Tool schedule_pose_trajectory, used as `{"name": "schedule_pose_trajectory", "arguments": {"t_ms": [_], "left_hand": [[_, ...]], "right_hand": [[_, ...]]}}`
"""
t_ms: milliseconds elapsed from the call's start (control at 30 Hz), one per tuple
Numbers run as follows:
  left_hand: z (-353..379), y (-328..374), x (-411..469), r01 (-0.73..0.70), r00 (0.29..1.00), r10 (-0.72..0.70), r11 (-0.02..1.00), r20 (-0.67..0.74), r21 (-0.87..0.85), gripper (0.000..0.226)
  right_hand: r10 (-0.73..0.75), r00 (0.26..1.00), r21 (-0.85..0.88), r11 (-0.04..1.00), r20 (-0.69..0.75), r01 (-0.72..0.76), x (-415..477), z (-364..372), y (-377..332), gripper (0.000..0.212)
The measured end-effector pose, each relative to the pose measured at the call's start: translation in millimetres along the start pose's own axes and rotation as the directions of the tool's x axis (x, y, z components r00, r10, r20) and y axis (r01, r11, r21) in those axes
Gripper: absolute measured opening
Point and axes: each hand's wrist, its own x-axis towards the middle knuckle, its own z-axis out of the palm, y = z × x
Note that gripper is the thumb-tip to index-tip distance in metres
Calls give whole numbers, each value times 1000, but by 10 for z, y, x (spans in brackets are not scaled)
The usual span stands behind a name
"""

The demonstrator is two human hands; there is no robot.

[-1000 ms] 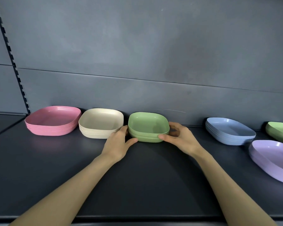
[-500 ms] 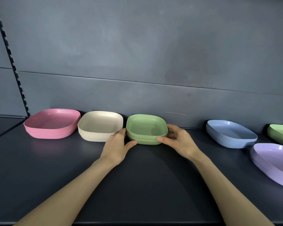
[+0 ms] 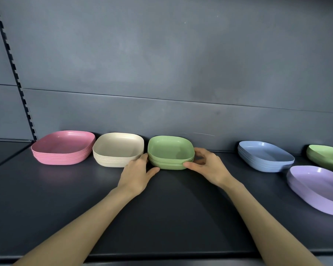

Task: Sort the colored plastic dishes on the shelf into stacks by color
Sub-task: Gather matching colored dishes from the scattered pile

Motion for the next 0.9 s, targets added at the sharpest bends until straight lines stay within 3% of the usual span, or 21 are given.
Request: {"name": "schedule_pose_trajectory", "arguments": {"t_ms": [200,400,700,900], "left_hand": [[-189,151,-93,-8,1000,5,984,20,180,34],[-436,595,-43,-161,987,157,913,42,376,40],[-436,1657,179,-417,906,402,789,134,452,65],[-163,2325,266,-460,876,465,732,124,503,73]], "right_hand": [[40,999,-277,960,18,-34,-132,-169,-101,64],[55,998,-544,837,-30,-63,-261,-561,-232,64],[-11,991,-681,728,-137,-86,-416,-1430,-357,64],[-48,985,-706,704,-166,-85,-559,-2122,-196,67]]}}
